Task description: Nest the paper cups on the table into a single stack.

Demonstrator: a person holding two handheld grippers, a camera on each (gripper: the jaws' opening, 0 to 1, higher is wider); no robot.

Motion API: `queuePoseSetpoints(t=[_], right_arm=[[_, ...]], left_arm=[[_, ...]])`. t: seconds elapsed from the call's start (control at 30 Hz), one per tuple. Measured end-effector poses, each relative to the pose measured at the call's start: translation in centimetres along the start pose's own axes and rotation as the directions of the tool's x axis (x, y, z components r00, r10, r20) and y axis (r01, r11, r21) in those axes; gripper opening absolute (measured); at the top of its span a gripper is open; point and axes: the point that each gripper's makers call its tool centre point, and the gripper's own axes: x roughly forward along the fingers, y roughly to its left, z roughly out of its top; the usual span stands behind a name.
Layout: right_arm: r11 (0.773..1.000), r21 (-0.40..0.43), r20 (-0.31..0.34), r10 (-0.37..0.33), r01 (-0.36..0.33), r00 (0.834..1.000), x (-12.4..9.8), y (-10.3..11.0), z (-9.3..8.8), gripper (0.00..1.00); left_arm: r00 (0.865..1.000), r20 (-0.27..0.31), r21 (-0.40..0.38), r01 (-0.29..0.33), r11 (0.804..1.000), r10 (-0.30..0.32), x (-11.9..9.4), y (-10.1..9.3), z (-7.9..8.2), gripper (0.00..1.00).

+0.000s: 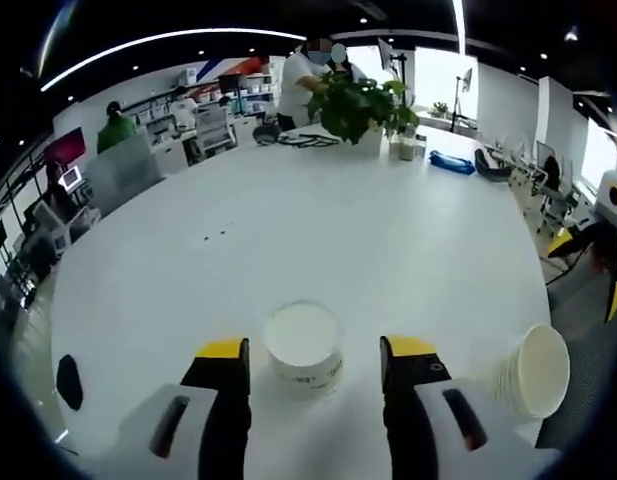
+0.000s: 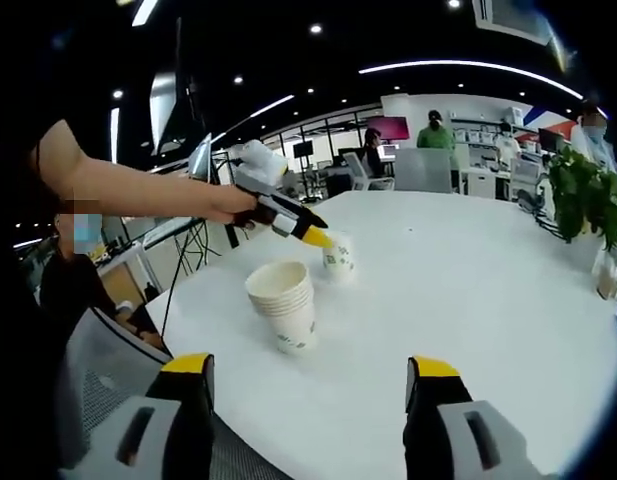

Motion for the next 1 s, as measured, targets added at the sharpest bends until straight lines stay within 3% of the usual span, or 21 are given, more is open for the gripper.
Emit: queuePoseSetpoints(t=[0.27, 0.5, 0.67, 1.0], right_arm=[[0.999, 0.026, 0.005, -0.026, 0.026, 1.000, -0.2, -0.8, -0.1, 0.78], [1.000, 0.015, -0.012, -0.026, 0.026, 1.000, 0.0, -0.7, -0.4, 0.77], [0.999, 0.015, -0.019, -0.029, 0.029, 0.999, 0.0, -0.8, -0.5, 0.77], [0.999, 0.023, -0.015, -0.030, 0.030, 0.999, 0.0, -0.8, -0.4, 0.76]], left_arm=[[0.999, -0.041, -0.012, 0.006, 1.000, -0.006, 1.5, 0.0, -0.7, 0.48], [1.000, -0.027, -0.026, 0.006, 1.000, -0.007, 2.2, 0.4, -0.3, 0.44], [1.000, -0.025, -0.017, 0.013, 1.000, -0.014, 2.3, 0.4, -0.2, 0.37], [1.000, -0.017, 0.004, 0.022, 1.000, -0.022, 1.2, -0.2, 0.3, 0.36]])
